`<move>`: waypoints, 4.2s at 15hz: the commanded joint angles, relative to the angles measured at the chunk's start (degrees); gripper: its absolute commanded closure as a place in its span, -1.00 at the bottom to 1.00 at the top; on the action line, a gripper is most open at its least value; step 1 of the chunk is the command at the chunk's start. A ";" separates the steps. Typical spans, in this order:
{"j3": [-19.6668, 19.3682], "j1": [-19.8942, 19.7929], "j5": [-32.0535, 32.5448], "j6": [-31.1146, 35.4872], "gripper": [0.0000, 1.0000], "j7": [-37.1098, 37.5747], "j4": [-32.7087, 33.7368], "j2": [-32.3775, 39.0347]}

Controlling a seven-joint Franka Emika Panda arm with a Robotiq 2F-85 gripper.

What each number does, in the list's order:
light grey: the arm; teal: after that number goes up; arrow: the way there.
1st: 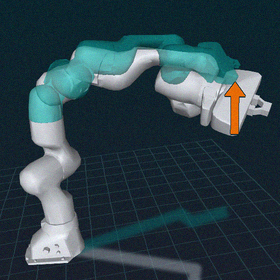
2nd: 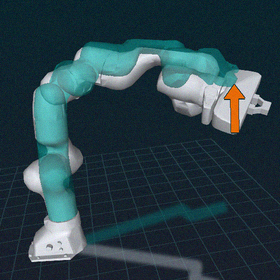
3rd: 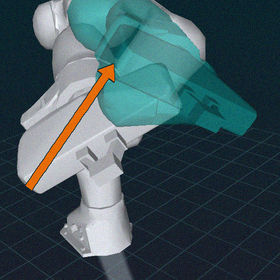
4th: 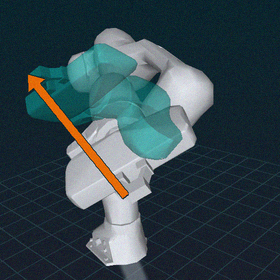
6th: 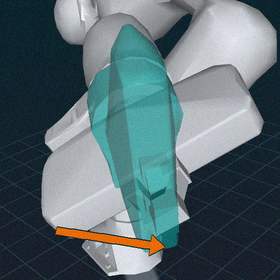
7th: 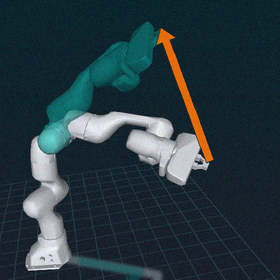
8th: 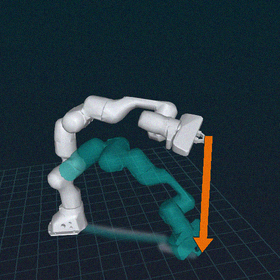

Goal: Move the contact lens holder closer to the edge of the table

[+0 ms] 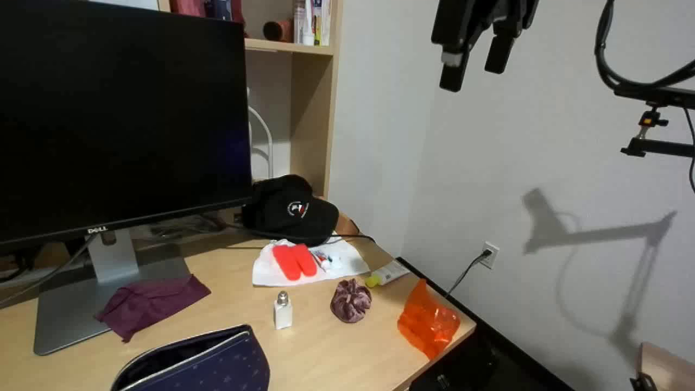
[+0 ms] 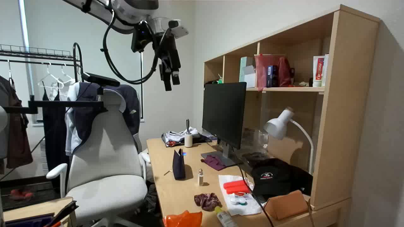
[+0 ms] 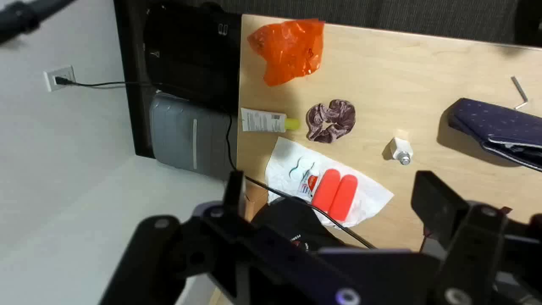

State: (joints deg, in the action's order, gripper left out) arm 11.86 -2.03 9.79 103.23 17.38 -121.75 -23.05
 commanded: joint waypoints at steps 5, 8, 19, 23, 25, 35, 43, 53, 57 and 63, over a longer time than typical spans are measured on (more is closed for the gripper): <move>-1.85 1.86 -0.21 0.32 -1.00 -0.89 1.27 1.71; -2.89 0.90 -1.81 -0.23 -1.00 3.40 4.71 6.39; -9.79 0.91 -5.84 3.15 -1.00 12.36 18.94 30.93; -12.54 1.04 -5.90 6.16 -1.00 9.72 22.04 38.65; -13.22 0.88 -7.25 6.49 -1.00 7.96 23.55 41.34; -13.86 1.22 -8.39 6.28 -1.00 8.33 25.33 43.47; -14.15 0.89 -11.79 4.97 -1.00 3.83 39.47 58.64; -15.16 -0.51 -12.98 -4.78 -1.00 3.98 58.40 76.90; -15.69 0.02 -12.97 -4.09 -1.00 4.48 57.78 77.78; -15.69 0.24 -13.55 -4.56 -1.00 5.71 61.22 80.33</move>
State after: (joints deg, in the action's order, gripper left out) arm -3.28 -2.17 -2.72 98.40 22.19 -61.15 56.71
